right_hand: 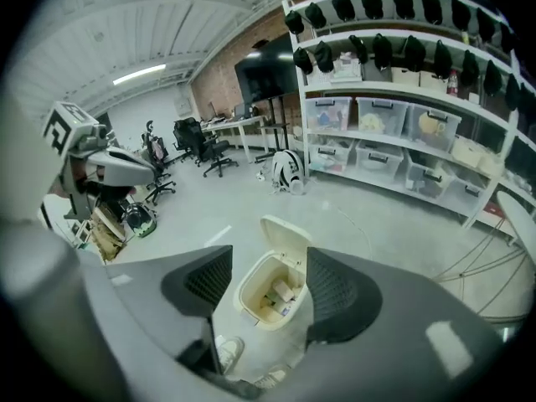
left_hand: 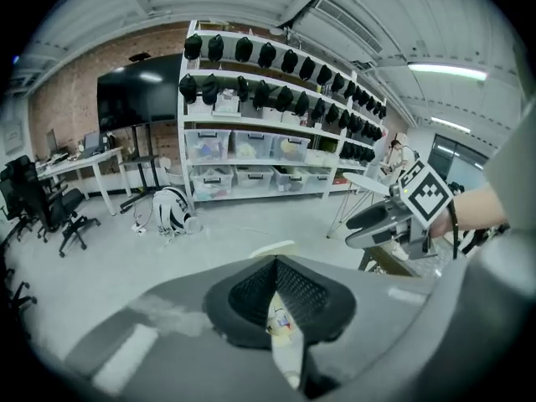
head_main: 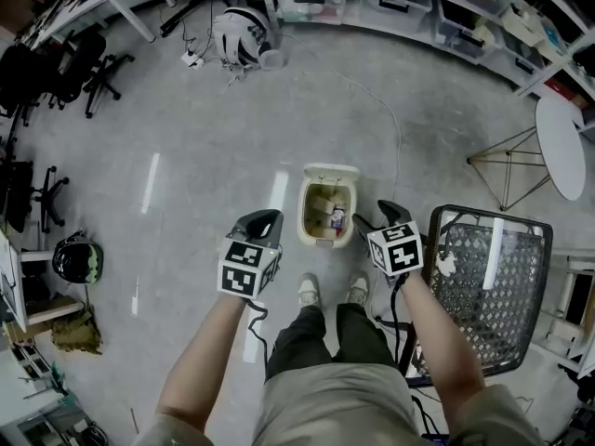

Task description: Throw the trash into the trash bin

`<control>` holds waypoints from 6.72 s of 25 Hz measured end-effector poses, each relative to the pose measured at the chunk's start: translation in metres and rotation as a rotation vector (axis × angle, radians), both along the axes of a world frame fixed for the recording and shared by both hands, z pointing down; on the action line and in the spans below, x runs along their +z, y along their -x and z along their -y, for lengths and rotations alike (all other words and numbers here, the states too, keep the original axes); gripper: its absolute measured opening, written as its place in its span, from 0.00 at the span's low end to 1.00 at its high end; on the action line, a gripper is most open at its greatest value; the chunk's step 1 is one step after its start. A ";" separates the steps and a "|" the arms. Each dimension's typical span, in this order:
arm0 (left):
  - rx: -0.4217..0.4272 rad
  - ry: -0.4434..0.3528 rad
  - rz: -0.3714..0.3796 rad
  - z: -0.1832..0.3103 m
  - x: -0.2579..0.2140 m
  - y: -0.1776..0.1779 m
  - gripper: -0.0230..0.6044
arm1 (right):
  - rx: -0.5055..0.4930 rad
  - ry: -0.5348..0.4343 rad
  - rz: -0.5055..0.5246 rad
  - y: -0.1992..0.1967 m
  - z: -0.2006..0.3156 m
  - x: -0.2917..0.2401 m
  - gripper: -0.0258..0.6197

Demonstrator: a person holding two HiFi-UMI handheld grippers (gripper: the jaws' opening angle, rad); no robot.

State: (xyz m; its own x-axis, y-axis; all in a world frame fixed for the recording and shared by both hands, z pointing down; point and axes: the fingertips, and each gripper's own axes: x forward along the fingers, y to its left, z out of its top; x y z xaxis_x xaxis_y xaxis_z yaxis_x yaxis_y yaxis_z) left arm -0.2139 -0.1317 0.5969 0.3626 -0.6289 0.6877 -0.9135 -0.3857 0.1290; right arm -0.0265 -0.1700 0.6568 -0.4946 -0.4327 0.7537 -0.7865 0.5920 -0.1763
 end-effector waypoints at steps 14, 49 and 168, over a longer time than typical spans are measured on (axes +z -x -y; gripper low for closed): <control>0.083 -0.277 0.003 0.013 -0.147 -0.037 0.04 | 0.117 -0.286 0.180 -0.068 0.005 -0.204 0.47; 0.374 -0.376 -0.119 0.026 -0.213 -0.228 0.04 | 0.489 -0.323 0.073 -0.272 -0.064 -0.226 0.47; -0.046 0.128 0.029 0.011 0.216 0.028 0.04 | -0.029 0.226 -0.015 0.040 0.008 0.235 0.28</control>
State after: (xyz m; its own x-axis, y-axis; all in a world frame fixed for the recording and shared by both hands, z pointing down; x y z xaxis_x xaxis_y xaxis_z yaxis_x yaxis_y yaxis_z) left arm -0.2419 -0.1428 0.8131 0.3139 -0.5508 0.7734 -0.9341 -0.3252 0.1475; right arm -0.0667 -0.1780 0.8914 -0.4927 -0.2374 0.8372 -0.7731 0.5609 -0.2959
